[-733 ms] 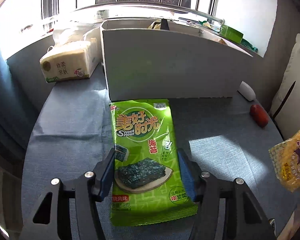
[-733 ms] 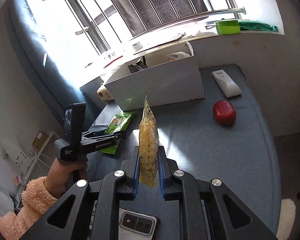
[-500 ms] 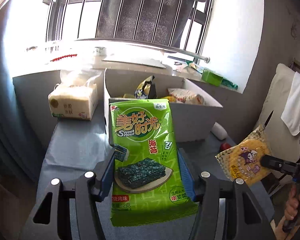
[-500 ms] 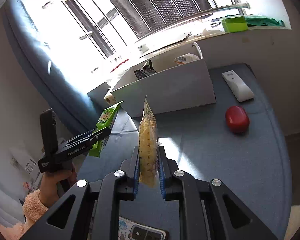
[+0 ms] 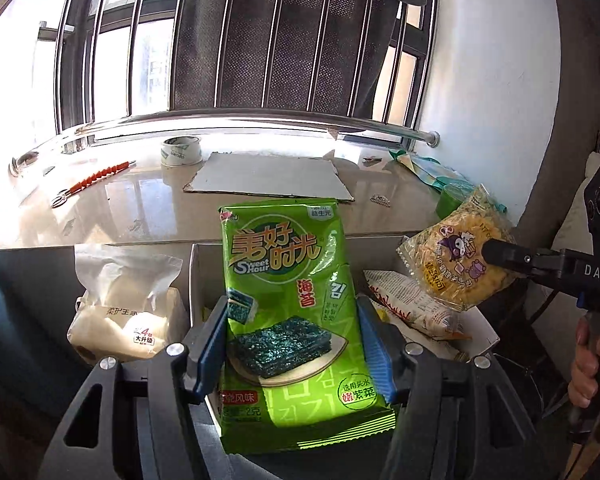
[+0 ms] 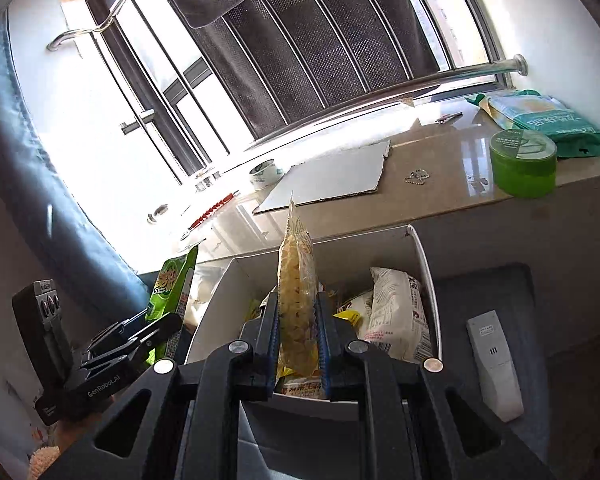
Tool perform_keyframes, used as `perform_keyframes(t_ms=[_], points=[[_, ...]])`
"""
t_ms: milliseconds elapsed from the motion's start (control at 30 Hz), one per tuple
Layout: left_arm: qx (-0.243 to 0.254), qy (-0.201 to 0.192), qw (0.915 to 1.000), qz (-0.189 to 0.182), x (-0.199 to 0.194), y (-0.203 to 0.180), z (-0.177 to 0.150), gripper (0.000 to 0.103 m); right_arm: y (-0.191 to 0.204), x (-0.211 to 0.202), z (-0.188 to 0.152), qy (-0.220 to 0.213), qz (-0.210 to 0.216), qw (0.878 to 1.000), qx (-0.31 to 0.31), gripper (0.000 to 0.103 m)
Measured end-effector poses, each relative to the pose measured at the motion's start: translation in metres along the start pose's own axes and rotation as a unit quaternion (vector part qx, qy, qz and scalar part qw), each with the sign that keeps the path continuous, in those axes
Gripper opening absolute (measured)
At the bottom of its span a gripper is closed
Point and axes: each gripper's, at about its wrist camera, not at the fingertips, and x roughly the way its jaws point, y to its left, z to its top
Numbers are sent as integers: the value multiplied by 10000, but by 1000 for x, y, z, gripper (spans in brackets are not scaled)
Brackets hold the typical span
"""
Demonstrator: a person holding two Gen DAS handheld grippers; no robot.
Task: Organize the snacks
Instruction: 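Drop the bread pack into the box while the left gripper carries the green seaweed pack there, then release the green seaweed pack into the box and withdraw both grippers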
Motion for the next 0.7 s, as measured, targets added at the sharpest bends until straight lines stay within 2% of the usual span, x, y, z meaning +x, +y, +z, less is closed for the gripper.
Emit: perform_keyframes(t_ms=[33, 67, 100, 133, 167, 200, 267, 400, 533, 700], points=[[18, 39, 10000, -17, 7, 1, 0, 87, -3, 8, 5, 19, -39, 10000, 27, 17], [-1, 194, 9998, 58, 15, 2, 0, 98, -4, 16, 8, 117, -27, 9999, 15, 17], [-79, 359, 9992, 179, 22, 5, -2, 103, -5, 23, 11, 152, -72, 9999, 29, 19], [-143, 503, 9983, 244, 27, 7, -5, 103, -6, 26, 12, 101, -172, 9998, 45, 31], [-180, 535, 9980, 292, 26, 9, -8, 103, -7, 27, 13, 69, -227, 9997, 37, 54], [-170, 476, 9981, 344, 23, 10, -12, 103, -8, 27, 12, 76, -158, 9998, 52, 103], [-48, 384, 9986, 358, 16, 9, -18, 103, -8, 27, 8, 55, 6, 10000, 76, 103], [68, 10, 9981, 611, -12, 4, -21, 103, -2, 20, 2, -62, -125, 9998, -149, 103], [140, -592, 9971, 457, -58, -7, -24, 103, 12, 1, -8, -227, -93, 9988, -418, 103], [104, -1126, 9921, 536, -121, -25, -41, 103, 43, -38, -37, -457, -568, 9909, -1134, 103]])
